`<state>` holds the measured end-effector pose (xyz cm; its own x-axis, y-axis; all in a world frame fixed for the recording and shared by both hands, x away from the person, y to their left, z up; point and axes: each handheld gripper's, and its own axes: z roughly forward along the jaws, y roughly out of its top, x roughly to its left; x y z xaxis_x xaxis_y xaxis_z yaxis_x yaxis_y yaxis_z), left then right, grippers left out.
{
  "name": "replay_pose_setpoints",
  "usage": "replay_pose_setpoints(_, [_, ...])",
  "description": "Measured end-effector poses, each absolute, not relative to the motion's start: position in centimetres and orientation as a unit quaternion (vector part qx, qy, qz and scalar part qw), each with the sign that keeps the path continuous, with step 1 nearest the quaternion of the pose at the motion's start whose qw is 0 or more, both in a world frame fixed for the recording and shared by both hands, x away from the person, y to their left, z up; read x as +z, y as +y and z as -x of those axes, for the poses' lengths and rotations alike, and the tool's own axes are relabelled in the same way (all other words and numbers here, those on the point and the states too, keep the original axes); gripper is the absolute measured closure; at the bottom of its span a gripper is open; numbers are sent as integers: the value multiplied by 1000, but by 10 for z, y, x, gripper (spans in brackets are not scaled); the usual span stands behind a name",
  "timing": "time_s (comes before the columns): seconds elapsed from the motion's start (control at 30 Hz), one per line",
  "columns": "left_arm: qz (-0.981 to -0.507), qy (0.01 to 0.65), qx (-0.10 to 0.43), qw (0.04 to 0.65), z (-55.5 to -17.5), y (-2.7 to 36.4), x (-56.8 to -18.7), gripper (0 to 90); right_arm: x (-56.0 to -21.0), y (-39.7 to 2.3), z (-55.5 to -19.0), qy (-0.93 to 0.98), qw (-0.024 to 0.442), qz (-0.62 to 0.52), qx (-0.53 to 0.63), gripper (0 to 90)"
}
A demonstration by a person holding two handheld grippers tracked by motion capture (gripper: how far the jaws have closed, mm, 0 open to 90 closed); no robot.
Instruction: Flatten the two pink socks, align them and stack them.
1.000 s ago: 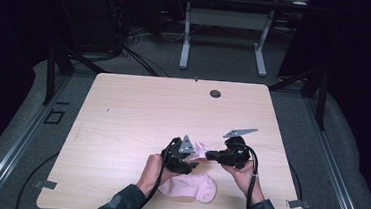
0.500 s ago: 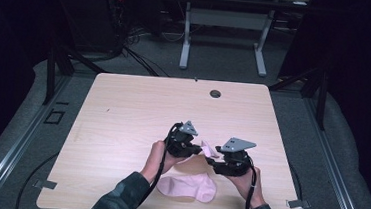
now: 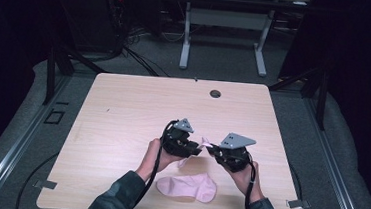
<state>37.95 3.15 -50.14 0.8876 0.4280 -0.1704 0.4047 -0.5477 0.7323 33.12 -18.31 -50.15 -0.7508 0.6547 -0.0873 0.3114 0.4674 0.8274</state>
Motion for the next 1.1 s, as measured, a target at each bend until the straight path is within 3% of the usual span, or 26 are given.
replay_pose_setpoints(0.2, [-879, 260, 80, 393, -352, 36, -525, 440, -486, -187, -337, 828, 160, -326, 428, 861])
replay_pose_setpoints(0.47, [-880, 271, 93, 379, -333, 25, -540, 330, -479, -181, -337, 822, 153, -355, 418, 860])
replay_pose_setpoints(0.6, [-875, 301, 111, 361, -339, 24, -547, 456, -476, -181, -336, 818, 151, -360, 422, 860])
replay_pose_setpoints(0.63, [-875, 301, 111, 361, -339, 24, -547, 557, -476, -181, -336, 818, 151, -360, 422, 860])
replay_pose_setpoints(0.67, [-874, 306, 109, 362, -343, 26, -548, 557, -475, -181, -336, 818, 147, -360, 424, 860])
replay_pose_setpoints(0.7, [-872, 307, 107, 365, -345, 28, -548, 613, -474, -182, -336, 817, 147, -360, 426, 860])
replay_pose_setpoints(0.73, [-872, 305, 103, 370, -348, 33, -545, 740, -473, -184, -335, 817, 142, -360, 427, 860])
replay_pose_setpoints(0.8, [-868, 303, 95, 383, -350, 40, -540, 851, -473, -188, -334, 814, 139, -363, 432, 860])
replay_pose_setpoints(1.1, [-891, 280, 22, 357, -329, 85, -492, 881, -472, -203, -314, 811, 81, -364, 451, 857])
